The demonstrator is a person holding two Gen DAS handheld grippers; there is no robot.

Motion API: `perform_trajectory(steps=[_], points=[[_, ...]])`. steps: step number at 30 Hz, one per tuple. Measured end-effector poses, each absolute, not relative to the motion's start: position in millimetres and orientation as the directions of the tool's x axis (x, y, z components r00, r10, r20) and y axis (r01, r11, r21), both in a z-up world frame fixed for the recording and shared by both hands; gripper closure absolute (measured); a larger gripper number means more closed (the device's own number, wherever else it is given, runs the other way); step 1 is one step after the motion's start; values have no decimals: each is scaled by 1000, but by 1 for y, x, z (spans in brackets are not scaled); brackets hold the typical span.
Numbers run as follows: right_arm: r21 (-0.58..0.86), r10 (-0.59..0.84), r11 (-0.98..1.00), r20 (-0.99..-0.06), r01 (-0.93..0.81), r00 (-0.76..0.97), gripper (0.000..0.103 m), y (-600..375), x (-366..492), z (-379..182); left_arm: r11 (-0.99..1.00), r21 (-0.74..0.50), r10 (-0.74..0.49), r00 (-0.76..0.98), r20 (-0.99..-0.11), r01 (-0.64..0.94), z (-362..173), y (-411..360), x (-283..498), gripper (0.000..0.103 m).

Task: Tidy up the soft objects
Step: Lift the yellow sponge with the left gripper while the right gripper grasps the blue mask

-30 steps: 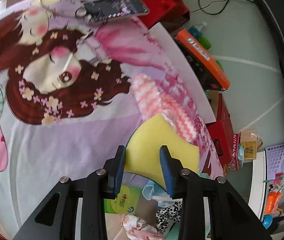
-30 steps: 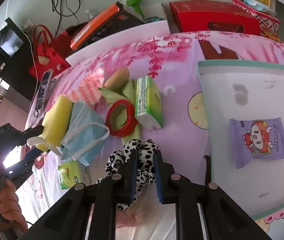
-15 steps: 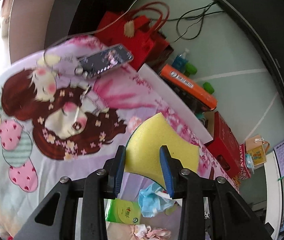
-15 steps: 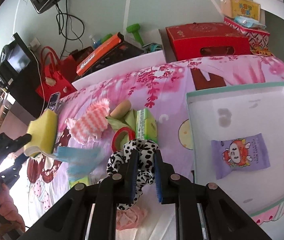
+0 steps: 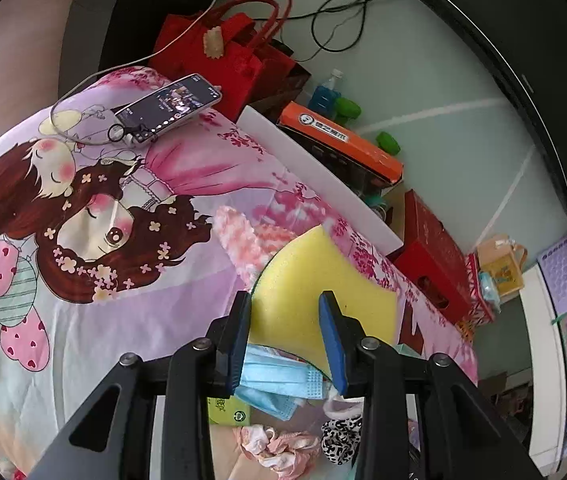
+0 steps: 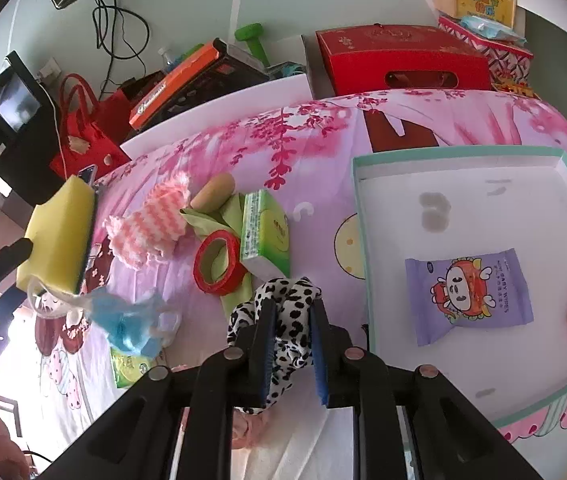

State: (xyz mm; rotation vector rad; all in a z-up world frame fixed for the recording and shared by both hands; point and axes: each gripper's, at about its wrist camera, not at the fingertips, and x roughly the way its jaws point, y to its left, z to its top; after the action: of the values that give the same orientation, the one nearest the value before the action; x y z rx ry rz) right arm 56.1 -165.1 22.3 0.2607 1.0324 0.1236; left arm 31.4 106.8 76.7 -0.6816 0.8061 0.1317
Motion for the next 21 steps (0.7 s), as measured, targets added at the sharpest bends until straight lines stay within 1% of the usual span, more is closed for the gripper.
perform_trajectory(steps=[3,4,5,6,7,8,9,11,15,21], points=[[263,218,965,-839,21,499,81,-164,57,20,795,-497,-142,690,-710,-348,77,99,33,67],[260,214,965,-843,24,494,78,-164,58,18,799,-493,-144,686,-713,-344,77,97,33,67],[260,216,965,-845,24,489,70,-164,58,17,801,-492,-147,684,-714,-341,77,95,34,67],[261,216,965,-846,25,488,65,-163,58,17,803,-491,-150,683,-715,-337,77,93,34,67],[260,214,965,-846,27,489,56,-163,59,17,805,-491,-153,683,-714,-333,77,92,34,67],[257,210,966,-844,28,493,50,-164,58,18,807,-490,-154,684,-713,-330,78,90,34,67],[255,208,967,-841,27,499,48,-163,58,19,808,-490,-154,685,-712,-328,78,90,34,67],[261,212,965,-831,25,514,40,-164,57,22,808,-490,-156,684,-712,-326,78,88,34,67],[280,232,960,-812,8,535,37,-162,57,27,806,-488,-152,678,-719,-337,76,88,35,67],[328,302,943,-791,-48,532,27,-150,56,28,791,-471,-110,665,-739,-391,71,98,34,67]])
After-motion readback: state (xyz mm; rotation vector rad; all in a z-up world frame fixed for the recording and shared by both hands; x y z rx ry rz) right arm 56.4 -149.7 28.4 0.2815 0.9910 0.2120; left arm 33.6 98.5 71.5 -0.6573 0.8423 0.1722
